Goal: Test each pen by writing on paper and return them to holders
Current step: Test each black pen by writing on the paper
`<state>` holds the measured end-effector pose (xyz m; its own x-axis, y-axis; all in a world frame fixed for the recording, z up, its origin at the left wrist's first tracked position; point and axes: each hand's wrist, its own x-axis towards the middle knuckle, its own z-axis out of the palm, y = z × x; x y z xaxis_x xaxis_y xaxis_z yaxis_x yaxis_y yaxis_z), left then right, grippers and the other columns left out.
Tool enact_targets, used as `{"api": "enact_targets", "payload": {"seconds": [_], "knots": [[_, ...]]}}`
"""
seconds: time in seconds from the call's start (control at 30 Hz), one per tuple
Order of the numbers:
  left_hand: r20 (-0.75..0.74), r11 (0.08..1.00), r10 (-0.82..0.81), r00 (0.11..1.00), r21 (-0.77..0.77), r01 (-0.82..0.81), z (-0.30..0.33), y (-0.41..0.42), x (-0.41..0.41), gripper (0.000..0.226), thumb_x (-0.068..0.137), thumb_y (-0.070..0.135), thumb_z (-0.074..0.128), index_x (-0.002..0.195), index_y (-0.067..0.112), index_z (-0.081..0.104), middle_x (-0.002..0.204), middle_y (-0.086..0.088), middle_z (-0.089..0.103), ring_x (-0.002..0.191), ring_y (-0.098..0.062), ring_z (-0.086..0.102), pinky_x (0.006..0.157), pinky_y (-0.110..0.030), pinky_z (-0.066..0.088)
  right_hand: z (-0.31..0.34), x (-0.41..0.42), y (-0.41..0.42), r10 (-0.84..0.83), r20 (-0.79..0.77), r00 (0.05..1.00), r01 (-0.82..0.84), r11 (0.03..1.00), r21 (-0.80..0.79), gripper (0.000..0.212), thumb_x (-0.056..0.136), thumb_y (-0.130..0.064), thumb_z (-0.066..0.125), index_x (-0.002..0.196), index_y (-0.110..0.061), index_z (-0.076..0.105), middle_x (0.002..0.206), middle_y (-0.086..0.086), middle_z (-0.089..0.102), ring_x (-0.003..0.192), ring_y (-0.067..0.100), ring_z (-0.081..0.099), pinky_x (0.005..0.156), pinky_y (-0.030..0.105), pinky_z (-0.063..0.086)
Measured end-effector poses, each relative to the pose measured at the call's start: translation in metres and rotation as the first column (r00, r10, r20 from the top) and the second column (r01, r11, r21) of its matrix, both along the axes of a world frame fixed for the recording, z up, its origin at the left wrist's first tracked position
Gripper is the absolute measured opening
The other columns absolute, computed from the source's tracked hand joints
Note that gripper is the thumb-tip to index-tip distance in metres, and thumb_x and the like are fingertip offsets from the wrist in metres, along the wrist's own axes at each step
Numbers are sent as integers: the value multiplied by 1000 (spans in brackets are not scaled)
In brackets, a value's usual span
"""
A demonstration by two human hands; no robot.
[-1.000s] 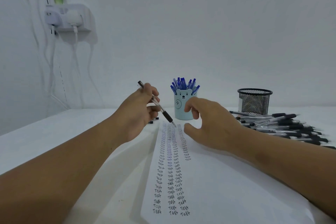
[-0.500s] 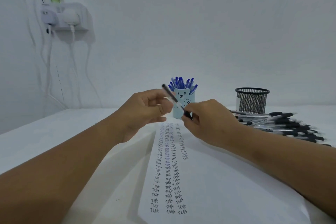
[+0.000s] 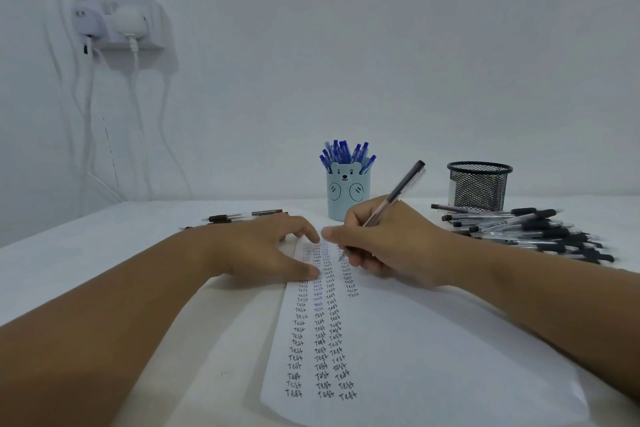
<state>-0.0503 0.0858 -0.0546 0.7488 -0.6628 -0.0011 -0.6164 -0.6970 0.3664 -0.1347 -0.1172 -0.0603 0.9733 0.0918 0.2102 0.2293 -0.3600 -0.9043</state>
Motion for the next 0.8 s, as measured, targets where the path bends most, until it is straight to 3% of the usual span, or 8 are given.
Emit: {"api": "enact_targets", "payload": {"seconds": [0.07, 0.17, 0.33, 0.47, 0.6, 0.8], "knots": [[-69, 1000, 7, 998, -5, -7, 0, -3, -1, 42, 80, 60, 75, 116, 50, 55, 125, 21, 48, 127, -5, 45, 111, -32, 35, 0, -4, 4, 19, 11, 1000, -19, 1000, -17, 46, 85, -27, 80, 55, -16, 47, 54, 8, 53, 45, 16, 41, 42, 22, 31], [-95, 1000, 12, 995, 22, -10, -1, -1, 2, 63, 59, 77, 73, 115, 56, 53, 131, 22, 47, 131, -6, 41, 116, -42, 33, -1, -7, 8, 42, 0, 999, -42, 999, -17, 48, 89, -28, 77, 55, -15, 45, 50, 8, 50, 44, 18, 35, 41, 22, 28], [-135, 1000, -5, 991, 22, 8, -3, -1, 2, 77, 53, 78, 75, 121, 49, 52, 131, 20, 55, 126, -4, 50, 114, -39, 38, -5, -9, 10, 98, -5, 995, -98, 995, -15, 41, 94, -33, 70, 63, -12, 54, 53, 10, 54, 43, 19, 33, 42, 24, 28], [-165, 999, -1, 986, 34, 7, -1, 0, 2, 76, 49, 79, 76, 117, 51, 53, 134, 21, 53, 127, -5, 49, 114, -39, 38, -5, -10, 9, 67, 23, 997, -66, 996, -54, 48, 85, -17, 80, 53, -16, 44, 46, 7, 50, 40, 19, 39, 42, 22, 34], [-180, 999, 3, 984, 42, 5, 0, 0, 2, 83, 48, 80, 76, 121, 50, 52, 136, 22, 51, 128, -5, 49, 115, -38, 37, -8, -6, 7, -6, 78, 997, 14, 994, -110, 48, 84, -2, 71, 51, -15, 40, 44, 6, 42, 41, 18, 47, 44, 23, 38], [-176, 997, 25, 984, 72, -13, 3, 0, -2, 82, 52, 80, 79, 124, 53, 49, 149, 21, 39, 137, -9, 39, 118, -38, 30, -9, -8, 6, -7, 164, 987, 45, 972, -231, 36, 79, 0, 67, 52, -9, 44, 44, 3, 40, 50, 20, 48, 45, 20, 36]]}}
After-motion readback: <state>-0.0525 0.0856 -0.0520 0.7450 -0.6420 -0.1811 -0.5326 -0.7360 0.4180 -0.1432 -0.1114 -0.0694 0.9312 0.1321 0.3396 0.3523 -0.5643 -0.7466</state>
